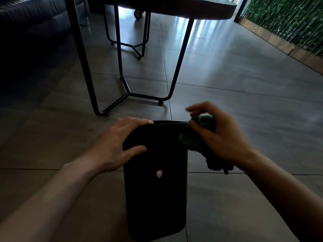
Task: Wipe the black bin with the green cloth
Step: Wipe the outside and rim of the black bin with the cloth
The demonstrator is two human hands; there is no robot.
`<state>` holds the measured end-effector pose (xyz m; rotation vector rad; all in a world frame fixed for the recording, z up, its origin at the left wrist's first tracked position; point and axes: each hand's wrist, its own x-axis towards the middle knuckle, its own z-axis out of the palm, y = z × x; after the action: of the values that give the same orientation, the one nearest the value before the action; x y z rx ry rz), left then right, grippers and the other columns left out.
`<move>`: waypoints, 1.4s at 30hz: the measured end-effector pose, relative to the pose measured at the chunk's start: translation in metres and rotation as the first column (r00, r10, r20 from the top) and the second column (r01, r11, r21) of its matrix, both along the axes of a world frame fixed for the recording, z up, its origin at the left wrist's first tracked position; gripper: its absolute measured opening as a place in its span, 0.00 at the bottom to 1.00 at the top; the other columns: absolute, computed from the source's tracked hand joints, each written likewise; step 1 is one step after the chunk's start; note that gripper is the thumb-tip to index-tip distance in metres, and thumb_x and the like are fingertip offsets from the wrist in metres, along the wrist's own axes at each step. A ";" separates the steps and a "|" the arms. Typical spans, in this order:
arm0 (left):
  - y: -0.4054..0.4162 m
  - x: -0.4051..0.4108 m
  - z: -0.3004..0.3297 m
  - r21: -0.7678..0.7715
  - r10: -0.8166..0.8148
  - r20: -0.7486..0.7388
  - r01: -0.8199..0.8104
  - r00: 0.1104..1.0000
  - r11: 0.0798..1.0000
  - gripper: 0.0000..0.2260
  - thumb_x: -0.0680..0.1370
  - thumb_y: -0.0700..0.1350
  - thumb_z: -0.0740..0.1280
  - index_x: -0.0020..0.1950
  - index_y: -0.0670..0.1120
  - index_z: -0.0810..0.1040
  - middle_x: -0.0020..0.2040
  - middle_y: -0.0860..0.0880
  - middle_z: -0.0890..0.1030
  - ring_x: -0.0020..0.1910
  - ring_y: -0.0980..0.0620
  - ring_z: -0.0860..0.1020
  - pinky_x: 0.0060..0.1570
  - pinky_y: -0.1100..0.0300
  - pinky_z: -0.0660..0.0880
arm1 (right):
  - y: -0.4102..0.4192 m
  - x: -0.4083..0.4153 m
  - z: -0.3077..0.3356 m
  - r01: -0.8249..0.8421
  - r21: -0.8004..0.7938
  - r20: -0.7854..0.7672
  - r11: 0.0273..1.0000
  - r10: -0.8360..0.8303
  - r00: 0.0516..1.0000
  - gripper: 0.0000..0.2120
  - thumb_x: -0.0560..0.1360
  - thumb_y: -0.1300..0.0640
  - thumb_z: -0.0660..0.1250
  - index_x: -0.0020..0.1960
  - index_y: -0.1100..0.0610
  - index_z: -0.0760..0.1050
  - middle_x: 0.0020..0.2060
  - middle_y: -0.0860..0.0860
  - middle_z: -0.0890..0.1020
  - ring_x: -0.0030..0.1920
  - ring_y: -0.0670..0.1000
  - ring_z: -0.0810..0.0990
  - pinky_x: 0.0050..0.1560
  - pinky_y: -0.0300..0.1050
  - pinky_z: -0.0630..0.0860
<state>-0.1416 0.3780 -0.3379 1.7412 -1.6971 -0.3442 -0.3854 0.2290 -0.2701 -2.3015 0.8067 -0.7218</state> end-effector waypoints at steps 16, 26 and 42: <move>-0.011 0.014 -0.006 -0.008 -0.026 -0.065 0.026 0.998 1.000 0.26 0.78 0.45 0.70 0.74 0.58 0.70 0.73 0.56 0.71 0.77 0.54 0.64 0.76 0.45 0.62 | 0.062 -0.002 -0.129 -0.461 -0.675 -0.401 0.575 0.238 0.885 0.24 0.82 0.51 0.64 0.77 0.54 0.69 0.81 0.53 0.63 0.82 0.62 0.58 0.82 0.60 0.56; -0.014 0.017 -0.009 0.015 -0.004 -0.096 0.005 0.995 1.000 0.28 0.77 0.43 0.72 0.73 0.60 0.69 0.74 0.58 0.70 0.79 0.59 0.58 0.77 0.46 0.60 | 0.057 -0.008 -0.127 -0.425 -0.738 -0.312 0.523 0.295 0.903 0.21 0.87 0.57 0.58 0.80 0.52 0.64 0.76 0.58 0.67 0.80 0.61 0.64 0.78 0.55 0.66; -0.010 0.015 -0.002 0.066 -0.029 -0.132 0.038 0.991 0.997 0.29 0.76 0.45 0.73 0.71 0.66 0.68 0.74 0.63 0.68 0.79 0.63 0.55 0.78 0.47 0.59 | 0.073 -0.048 -0.205 -0.652 -0.756 -0.615 0.054 0.280 0.737 0.27 0.85 0.61 0.60 0.82 0.51 0.58 0.82 0.53 0.57 0.83 0.61 0.51 0.84 0.59 0.47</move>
<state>-0.1270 0.3679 -0.3404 1.7017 -1.6385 -0.5265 -0.4331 0.3022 -0.4747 -3.5765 -0.7191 -0.5590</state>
